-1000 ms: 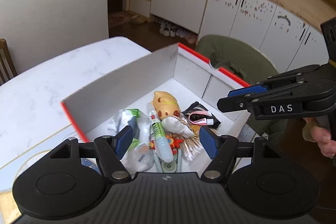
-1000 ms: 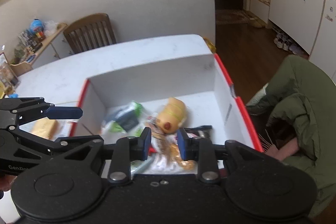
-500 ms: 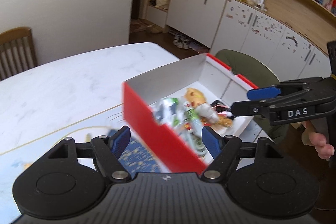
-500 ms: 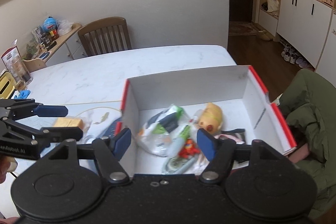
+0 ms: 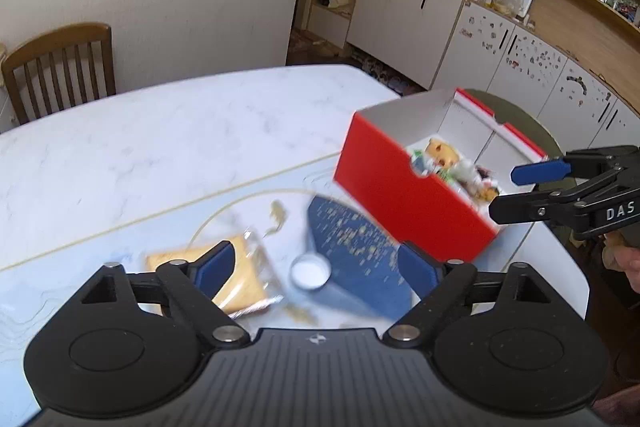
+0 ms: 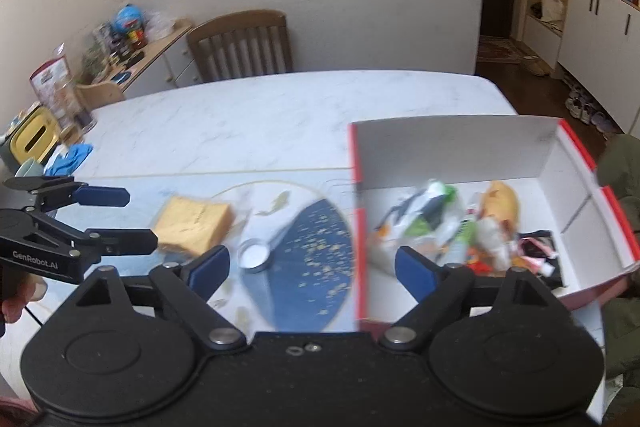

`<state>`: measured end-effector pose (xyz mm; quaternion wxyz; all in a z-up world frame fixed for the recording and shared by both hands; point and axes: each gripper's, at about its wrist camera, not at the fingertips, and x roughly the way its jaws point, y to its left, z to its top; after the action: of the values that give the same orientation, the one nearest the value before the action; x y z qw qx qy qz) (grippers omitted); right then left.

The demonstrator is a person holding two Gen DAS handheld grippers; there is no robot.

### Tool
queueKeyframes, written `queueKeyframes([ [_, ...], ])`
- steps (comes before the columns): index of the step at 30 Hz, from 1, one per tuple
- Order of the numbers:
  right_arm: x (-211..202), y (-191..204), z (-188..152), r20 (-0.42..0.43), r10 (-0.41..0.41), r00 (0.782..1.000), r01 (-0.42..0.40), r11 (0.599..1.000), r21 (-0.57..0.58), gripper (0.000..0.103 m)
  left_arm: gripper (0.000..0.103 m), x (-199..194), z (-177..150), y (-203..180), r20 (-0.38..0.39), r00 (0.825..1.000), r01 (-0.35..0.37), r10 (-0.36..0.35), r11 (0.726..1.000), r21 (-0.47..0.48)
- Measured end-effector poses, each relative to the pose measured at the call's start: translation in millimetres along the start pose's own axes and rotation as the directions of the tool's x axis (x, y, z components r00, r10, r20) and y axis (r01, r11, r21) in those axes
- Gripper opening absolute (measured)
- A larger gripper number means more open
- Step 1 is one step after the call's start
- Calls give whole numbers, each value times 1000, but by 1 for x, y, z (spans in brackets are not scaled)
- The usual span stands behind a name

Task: Organize objects
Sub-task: 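Withdraw both tools from the box toward the bread bag and white lid, then grasp the bagged bread slice with the left tool while the right grasps the white lid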

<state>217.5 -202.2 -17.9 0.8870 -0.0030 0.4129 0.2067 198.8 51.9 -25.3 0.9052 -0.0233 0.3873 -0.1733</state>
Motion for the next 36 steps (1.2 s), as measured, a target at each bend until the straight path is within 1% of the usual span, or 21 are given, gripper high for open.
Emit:
queueKeyframes([
  [1,2,8,-1,-6,2,1000,-2,1000,-7,91,96,-1,-3,5,-6,1000,3,-3,1000,2],
  [3,7,20,-4,-19,3,1000,-4,1000,-25,91,101,-2,-8,14,-16,1000,16,-16,1000,10],
  [10,30,50,-11,-81,-8,997,3,998,-55,91,102,4,-20,42,-39,999,38,-35,996,75],
  [12,37,55,-14,-104,-10,995,4,998,-57,91,102,11,-21,49,-51,998,38,-33,993,112],
  [15,49,62,-17,-134,-19,991,10,998,-69,91,102,21,-25,58,-77,997,47,-32,978,202],
  [17,57,67,-18,-150,-31,988,19,997,-78,91,102,28,-26,63,-88,996,54,-31,961,270],
  [20,68,71,-18,-169,-43,985,28,996,-86,91,102,37,-28,67,-99,995,66,-32,927,369],
  [25,91,71,-16,-216,-57,975,41,996,-78,91,102,59,-27,74,-127,991,94,-33,854,512],
  [28,107,69,-16,-241,-76,967,60,995,-75,91,103,74,-27,78,-161,986,119,-32,817,565],
  [32,123,67,-17,-269,-99,958,79,993,-84,91,102,93,-27,82,-186,982,138,-26,776,616],
  [34,129,66,-18,-281,-107,954,85,992,-91,91,103,101,-25,84,-206,978,162,-38,761,629],
  [36,135,66,-17,-292,-112,950,85,991,-104,89,103,107,-24,84,-209,977,167,-39,747,644],
])
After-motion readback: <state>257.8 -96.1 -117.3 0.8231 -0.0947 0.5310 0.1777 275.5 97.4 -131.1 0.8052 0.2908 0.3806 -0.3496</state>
